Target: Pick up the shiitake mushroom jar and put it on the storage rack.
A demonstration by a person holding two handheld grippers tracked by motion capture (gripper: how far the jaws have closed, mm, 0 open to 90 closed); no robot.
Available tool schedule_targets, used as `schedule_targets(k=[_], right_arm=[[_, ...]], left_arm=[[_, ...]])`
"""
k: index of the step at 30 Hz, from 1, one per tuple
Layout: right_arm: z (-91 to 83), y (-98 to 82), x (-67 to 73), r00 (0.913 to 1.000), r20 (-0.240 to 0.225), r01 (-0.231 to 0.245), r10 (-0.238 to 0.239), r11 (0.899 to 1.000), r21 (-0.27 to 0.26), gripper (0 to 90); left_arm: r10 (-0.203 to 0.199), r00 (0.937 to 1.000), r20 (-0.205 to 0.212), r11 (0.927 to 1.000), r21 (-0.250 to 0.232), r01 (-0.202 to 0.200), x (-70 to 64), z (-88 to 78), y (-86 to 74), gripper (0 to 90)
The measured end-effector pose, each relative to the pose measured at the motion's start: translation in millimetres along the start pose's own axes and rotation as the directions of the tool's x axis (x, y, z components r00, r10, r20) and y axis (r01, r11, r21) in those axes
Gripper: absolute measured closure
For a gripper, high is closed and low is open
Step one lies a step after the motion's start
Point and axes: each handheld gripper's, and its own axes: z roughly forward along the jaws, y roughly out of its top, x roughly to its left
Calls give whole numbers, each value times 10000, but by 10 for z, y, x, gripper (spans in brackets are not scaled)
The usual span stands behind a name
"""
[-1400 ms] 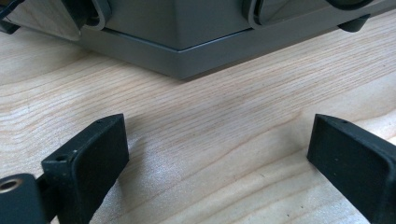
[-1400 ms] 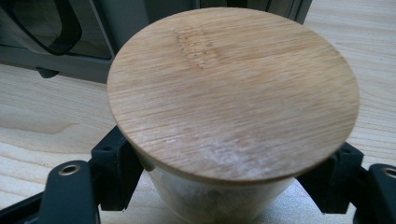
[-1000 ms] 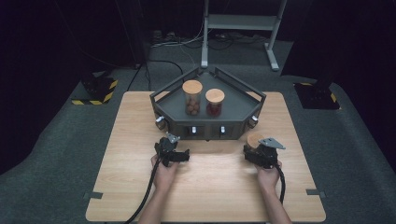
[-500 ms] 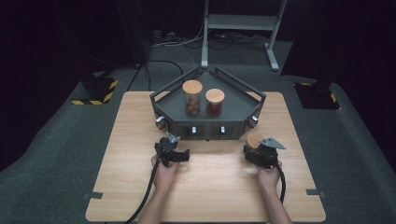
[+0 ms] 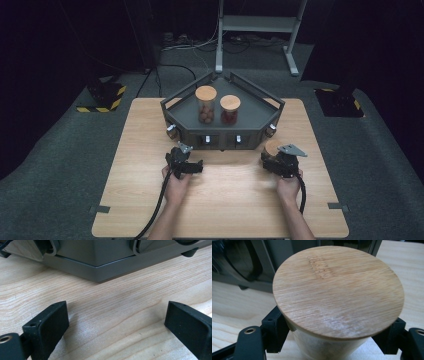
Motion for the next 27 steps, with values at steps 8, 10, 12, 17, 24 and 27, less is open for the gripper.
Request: schedule_targets(k=[8, 10, 12, 17, 24, 27], right_arm=[[-121, 110, -99, 9994, -331, -108, 106, 9999, -76, 254], [-141, 126, -129, 9991, -387, -166, 164, 9999, -48, 254], [-151, 155, -137, 9994, -334, -29, 32, 10000, 64, 254], [-218, 260, -127, 9979, -640, 125, -133, 9998, -126, 253], [-334, 483, -47, 9921, -1129, 513, -549, 9981, -345, 253], [-391, 576, -14, 9888, -1266, 741, -792, 9963, -441, 253]], left_arm=[[0, 10000, 7, 10000, 1, 0, 1, 1, 1, 52], [-2, 10000, 6, 10000, 1, 2, 1, 1, 1, 52], [0, 10000, 7, 10000, 1, 0, 1, 1, 1, 52], [-1, 10000, 5, 10000, 0, 1, 0, 1, 1, 52], [-3, 10000, 6, 10000, -1, 3, 0, 1, 1, 52], [-1, 10000, 6, 10000, 2, 1, 1, 1, 1, 52]])
